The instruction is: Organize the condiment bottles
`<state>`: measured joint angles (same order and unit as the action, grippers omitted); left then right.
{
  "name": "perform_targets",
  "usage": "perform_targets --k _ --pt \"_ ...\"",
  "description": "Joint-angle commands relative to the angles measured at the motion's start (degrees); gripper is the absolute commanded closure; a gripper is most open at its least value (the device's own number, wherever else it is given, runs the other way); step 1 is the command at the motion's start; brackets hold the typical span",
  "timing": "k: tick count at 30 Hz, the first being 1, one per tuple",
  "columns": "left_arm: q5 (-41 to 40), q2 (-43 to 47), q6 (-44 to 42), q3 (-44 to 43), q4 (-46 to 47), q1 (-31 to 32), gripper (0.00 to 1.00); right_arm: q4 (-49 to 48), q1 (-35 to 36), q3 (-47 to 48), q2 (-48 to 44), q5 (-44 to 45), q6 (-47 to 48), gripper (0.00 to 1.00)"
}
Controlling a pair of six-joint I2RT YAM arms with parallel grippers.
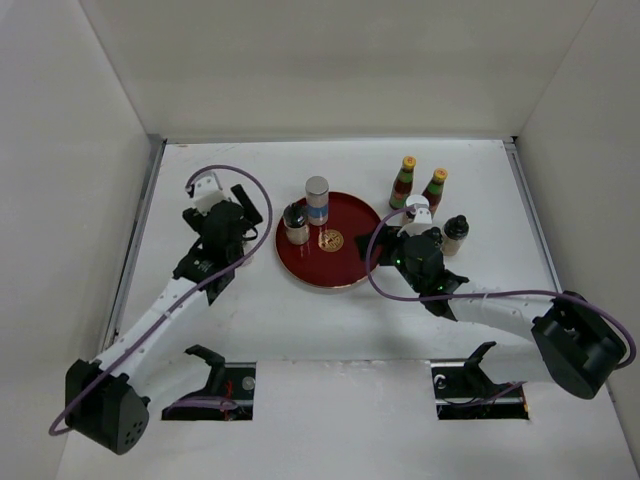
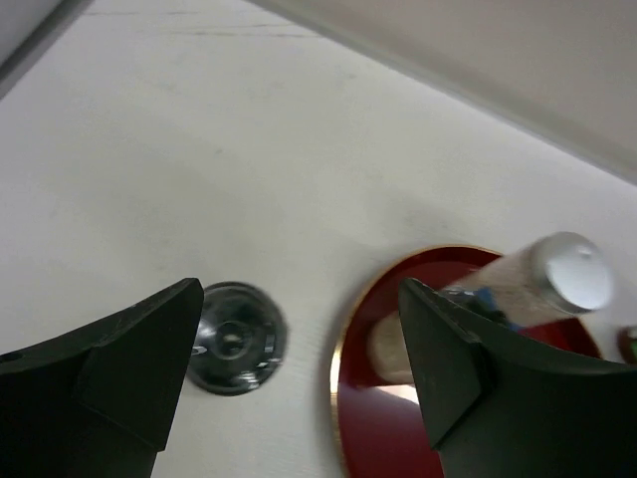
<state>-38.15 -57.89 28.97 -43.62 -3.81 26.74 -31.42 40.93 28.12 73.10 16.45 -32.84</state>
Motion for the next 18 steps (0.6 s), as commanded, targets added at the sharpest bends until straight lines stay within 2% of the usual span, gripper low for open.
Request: perform_targets --k 1,6,14,16,18 --pt "0.1 1.5 2.7 2.4 -8.7 -3.9 0.21 -3.1 0.3 1.4 0.2 -0.5 0.1 0.15" --pt "6.1 -2.0 3.3 2.4 -8.9 -6.1 0.20 -3.2 0.3 1.5 0.7 -0.6 0.1 0.09" --pt "5.5 -9.1 3.6 2.8 -3.8 -6.7 0.22 -3.6 0.7 1.3 0.3 -1.1 0.5 0.05" --pt "5.4 -10.0 3.8 2.8 -2.7 -6.8 0.26 -3.4 0.7 1.5 0.7 -1.2 0.2 0.05" --pt "5.3 -10.1 3.7 3.1 -1.6 -6.4 0.38 -3.0 0.7 1.9 0.6 -1.4 0.5 0.05"
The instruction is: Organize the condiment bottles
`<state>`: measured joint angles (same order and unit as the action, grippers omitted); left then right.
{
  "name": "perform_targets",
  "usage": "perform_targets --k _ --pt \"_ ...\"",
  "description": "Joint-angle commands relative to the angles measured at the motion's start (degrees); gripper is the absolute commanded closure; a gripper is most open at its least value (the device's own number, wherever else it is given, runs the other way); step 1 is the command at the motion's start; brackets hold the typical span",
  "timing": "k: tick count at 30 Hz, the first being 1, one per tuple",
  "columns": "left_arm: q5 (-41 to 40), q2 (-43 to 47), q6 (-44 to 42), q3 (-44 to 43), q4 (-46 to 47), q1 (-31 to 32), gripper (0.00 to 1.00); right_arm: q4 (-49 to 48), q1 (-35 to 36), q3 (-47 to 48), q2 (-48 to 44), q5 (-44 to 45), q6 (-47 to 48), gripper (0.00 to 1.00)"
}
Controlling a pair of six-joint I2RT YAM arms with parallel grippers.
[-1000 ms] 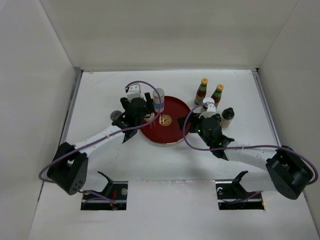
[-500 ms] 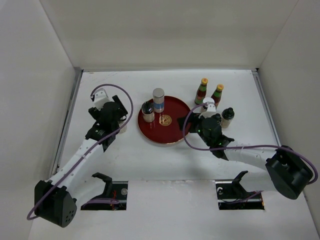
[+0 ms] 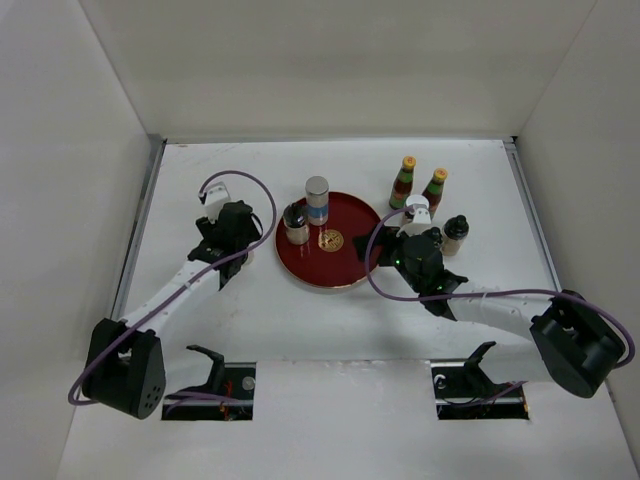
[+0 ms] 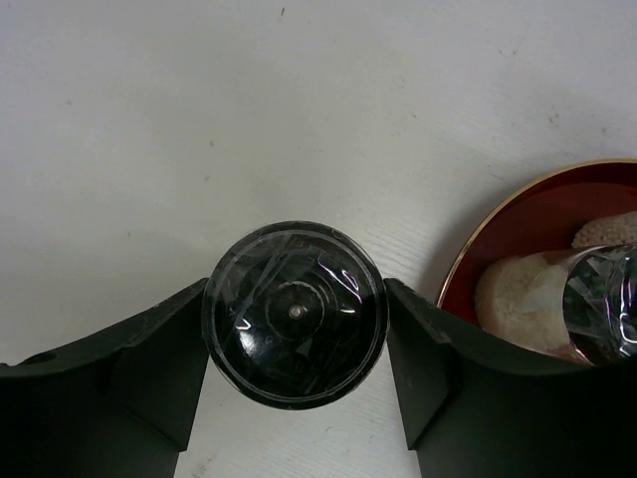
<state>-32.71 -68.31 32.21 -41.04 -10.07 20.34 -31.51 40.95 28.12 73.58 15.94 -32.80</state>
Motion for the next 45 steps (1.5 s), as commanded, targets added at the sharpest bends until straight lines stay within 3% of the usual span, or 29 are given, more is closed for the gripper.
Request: perform_targets --k 1,3,5,11,16,26,29,35,38,45 --pt "-0.4 0.5 0.4 0.6 4.9 0.3 0.44 -3.4 0.8 1.7 0.1 -0.9 0.5 0.05" --pt "-1.3 1.8 -0.2 0.3 4.4 0.9 0.56 -3.5 0.8 1.6 0.5 -0.9 0.2 0.05" --pt "-2.6 4.2 -1.1 0.2 3.6 2.2 0.60 -2.9 0.8 1.9 0.6 -1.0 0.3 0.05" --pt "-2.8 9.4 -2.4 -5.2 -1.9 7.6 0.61 -2.8 0.8 2.2 1.3 -1.2 0.2 0.05" --pt "-2.0 8.3 -3.2 -9.1 -2.2 15.4 0.61 -2.7 0.8 1.9 0.8 -0.9 0.2 0.05" --pt "1.3 0.5 -2.9 -10.0 7.0 21.4 0.60 -3.2 0.8 1.4 -0.5 -0.2 1.0 0.11" --pt "2.0 -2.2 -3.3 -9.9 9.0 21.7 0.60 -2.7 0.8 1.5 -0.9 -0.3 1.0 0.19" --pt "2.6 -5.3 -3.4 -7.1 13.4 21.7 0.59 -2.6 0.8 0.8 -2.3 -0.1 0.9 0.63" --pt "2.8 -6.0 -3.1 -6.7 13.2 21.6 0.58 -2.4 0.8 0.8 -2.6 0.1 0.8 0.76" --pt "2.5 -6.5 -3.2 -5.4 12.3 21.7 0.51 -1.5 0.8 1.1 -2.4 0.8 0.6 0.80"
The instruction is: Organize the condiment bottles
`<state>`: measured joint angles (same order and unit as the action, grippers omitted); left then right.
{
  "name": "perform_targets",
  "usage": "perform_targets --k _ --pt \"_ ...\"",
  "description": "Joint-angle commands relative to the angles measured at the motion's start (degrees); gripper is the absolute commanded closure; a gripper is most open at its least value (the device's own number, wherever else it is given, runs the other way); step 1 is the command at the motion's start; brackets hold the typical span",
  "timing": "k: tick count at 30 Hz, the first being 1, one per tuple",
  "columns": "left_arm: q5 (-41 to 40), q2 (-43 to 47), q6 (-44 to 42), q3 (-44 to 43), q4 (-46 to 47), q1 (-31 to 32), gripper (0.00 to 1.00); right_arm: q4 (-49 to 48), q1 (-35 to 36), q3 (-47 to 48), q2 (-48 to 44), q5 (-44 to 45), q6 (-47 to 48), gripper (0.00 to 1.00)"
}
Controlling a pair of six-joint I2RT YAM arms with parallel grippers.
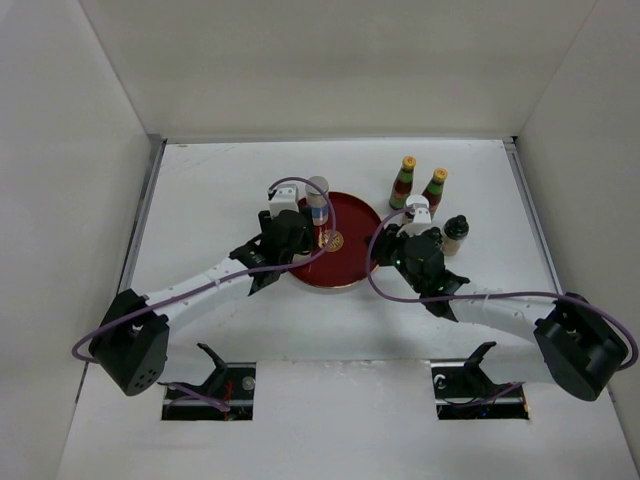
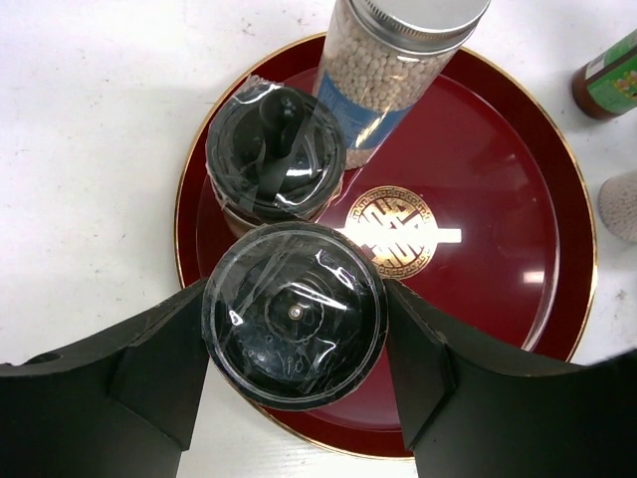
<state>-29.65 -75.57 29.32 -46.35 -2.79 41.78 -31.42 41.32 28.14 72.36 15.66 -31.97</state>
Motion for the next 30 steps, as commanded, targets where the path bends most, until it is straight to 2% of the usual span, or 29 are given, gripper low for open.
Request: perform_targets --k 1,5,8,13,15,21,23,26,28,30 --pt "-0.6 0.7 -0.3 0.1 4.8 0.4 0.50 -1.5 0.4 1.1 -1.2 1.2 0.0 0.79" --pt "-0.6 0.7 -0.4 0.3 3.3 0.4 0.48 -1.5 0.4 1.0 -1.4 2.6 0.0 0.76" --pt "-0.7 0.7 -0.1 0.8 3.1 0.3 0.46 -1.6 0.4 0.7 -2.1 3.0 0.3 0.70" --pt "-0.7 2.0 -0.2 1.2 3.6 0.5 0.27 -1.5 0.4 0.7 -3.1 2.4 0.3 0.49" --pt "-0.8 2.8 -0.5 1.3 3.9 0.5 0.24 -2.1 0.4 0.1 -4.1 2.3 0.3 0.44" --pt "-1.0 9.1 -0.8 5.4 10.6 -0.3 0.22 -1.3 0.4 0.7 -5.8 2.7 0.9 0.40" --pt "-1.6 12.6 -0.7 7.9 14.1 -0.8 0.22 -0.7 0.4 1.6 -6.4 2.4 1.1 0.50" --pt "-3.0 18.3 -0.6 12.1 19.1 -2.4 0.24 2.8 0.4 4.3 -7.1 3.3 1.7 0.76" --pt "-3.0 21.9 -0.8 14.4 21.0 -3.8 0.29 5.6 0.4 6.7 -6.7 4.1 2.1 0.87" --pt "-3.1 24.9 -0.2 17.0 22.4 -6.0 0.40 8.4 0.4 9.7 -6.4 4.9 2.5 0.92"
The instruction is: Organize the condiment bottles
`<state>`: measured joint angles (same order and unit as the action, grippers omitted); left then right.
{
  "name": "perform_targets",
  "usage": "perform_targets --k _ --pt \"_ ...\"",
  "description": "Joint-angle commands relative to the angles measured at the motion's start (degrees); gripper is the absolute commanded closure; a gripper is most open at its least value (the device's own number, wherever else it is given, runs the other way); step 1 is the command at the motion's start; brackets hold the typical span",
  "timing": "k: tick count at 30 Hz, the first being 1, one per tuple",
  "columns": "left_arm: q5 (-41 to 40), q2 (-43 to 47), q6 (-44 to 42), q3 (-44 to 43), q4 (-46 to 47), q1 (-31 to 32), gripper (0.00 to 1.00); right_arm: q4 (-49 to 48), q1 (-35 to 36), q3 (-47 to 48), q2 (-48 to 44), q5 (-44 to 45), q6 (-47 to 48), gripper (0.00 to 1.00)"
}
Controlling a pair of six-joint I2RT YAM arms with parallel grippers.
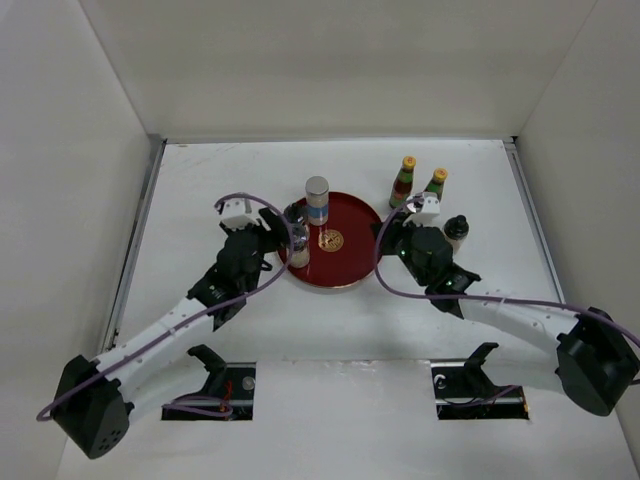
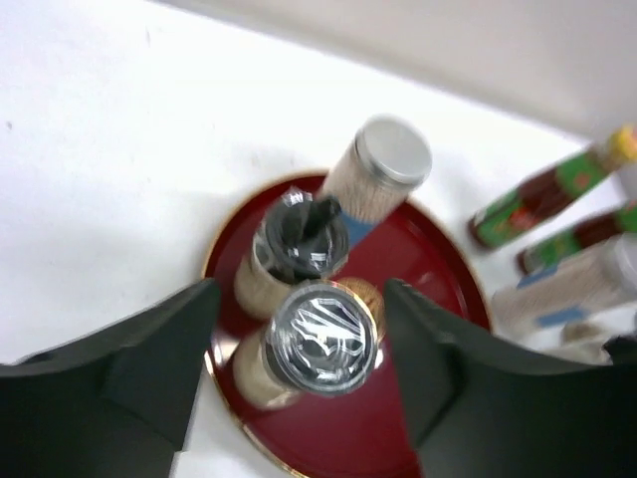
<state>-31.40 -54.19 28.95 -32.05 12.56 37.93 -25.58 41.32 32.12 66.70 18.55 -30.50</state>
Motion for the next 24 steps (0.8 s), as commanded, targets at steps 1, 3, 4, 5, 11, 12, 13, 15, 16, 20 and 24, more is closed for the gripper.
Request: perform_targets --k 1,3,4,5,11,12,13,15,16,20,24 --pt "-1.0 4.8 0.6 3.7 7.2 -3.5 0.47 3.8 0.2 7.4 -0.6 2.5 1.2 0.93" --pt "-0.8 6.5 2.4 5.6 7.0 -5.4 0.60 6.3 -0.7 11.4 0.4 2.8 2.9 0.93" --pt "-0.6 7.3 3.1 6.8 7.3 -6.2 0.65 7.8 -1.5 13.6 1.1 3.2 4.0 0.92" --pt "-0.4 7.8 3.5 7.9 7.5 -7.0 0.68 9.7 -2.5 15.8 1.9 3.7 4.9 0.90" --pt "0.2 11.5 8.0 14.6 10.7 -9.9 0.73 16.1 -9.2 25.4 8.3 4.9 6.7 0.80" --pt "0.2 11.5 8.6 15.6 11.8 -9.9 0.72 16.5 -10.3 26.6 9.2 5.4 6.9 0.77" --pt "0.2 11.5 9.1 16.6 12.7 -9.9 0.70 17.1 -11.3 28.0 10.5 5.8 7.3 0.74" --pt "0.4 11.5 9.0 17.1 13.5 -9.8 0.67 19.0 -13.5 31.5 13.4 6.3 9.4 0.66" --pt "0.6 11.5 8.9 17.3 13.5 -9.8 0.65 19.9 -14.5 33.5 15.0 6.8 10.4 0.61" --pt "0.8 10.4 9.3 18.4 15.0 -9.8 0.59 23.3 -16.1 39.6 20.8 8.3 13.7 0.41" --pt "1.3 10.3 9.7 19.0 15.5 -10.0 0.54 23.2 -17.0 41.4 23.9 11.9 16.3 0.30"
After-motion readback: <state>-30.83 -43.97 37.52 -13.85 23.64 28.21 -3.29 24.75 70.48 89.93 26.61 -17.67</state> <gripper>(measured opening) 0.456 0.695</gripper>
